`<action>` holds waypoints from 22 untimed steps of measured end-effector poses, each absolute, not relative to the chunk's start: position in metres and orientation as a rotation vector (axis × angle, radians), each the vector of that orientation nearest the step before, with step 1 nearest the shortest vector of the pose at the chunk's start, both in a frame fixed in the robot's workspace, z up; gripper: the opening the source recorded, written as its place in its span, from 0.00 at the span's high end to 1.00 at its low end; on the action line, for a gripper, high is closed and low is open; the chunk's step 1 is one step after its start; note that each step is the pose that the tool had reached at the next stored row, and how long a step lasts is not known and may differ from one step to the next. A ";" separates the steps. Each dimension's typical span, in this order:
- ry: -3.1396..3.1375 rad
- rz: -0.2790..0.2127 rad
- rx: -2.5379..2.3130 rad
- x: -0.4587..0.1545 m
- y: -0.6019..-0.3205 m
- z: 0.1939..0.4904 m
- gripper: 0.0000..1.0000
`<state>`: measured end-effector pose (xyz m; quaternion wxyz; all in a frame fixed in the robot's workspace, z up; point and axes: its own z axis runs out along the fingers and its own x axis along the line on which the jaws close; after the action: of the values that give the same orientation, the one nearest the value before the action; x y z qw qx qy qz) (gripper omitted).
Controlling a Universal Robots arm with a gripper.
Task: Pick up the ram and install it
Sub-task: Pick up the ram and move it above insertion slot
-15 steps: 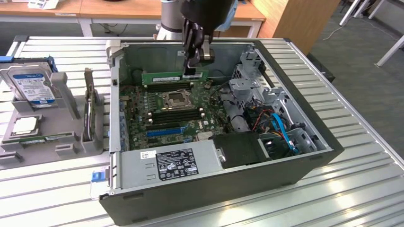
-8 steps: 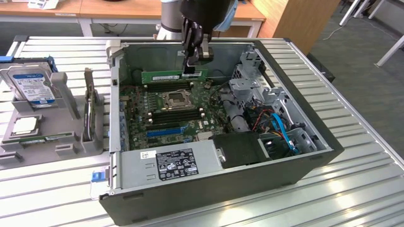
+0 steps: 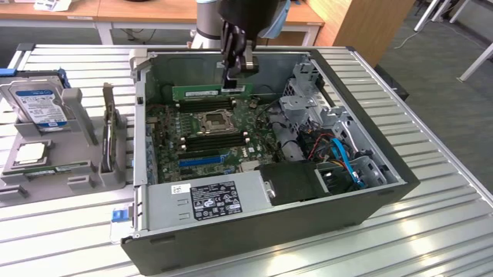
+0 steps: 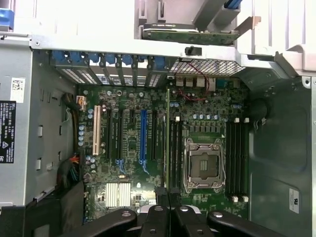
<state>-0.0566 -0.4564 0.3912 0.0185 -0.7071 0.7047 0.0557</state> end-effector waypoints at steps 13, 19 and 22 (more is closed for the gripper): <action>2.188 0.173 -2.196 -0.057 -0.452 0.390 0.89; 2.188 0.173 -2.196 -0.057 -0.452 0.385 0.89; 2.188 0.172 -2.195 -0.057 -0.452 0.382 0.89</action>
<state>-0.0566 -0.4520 0.3818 0.0188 -0.7071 0.7047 0.0554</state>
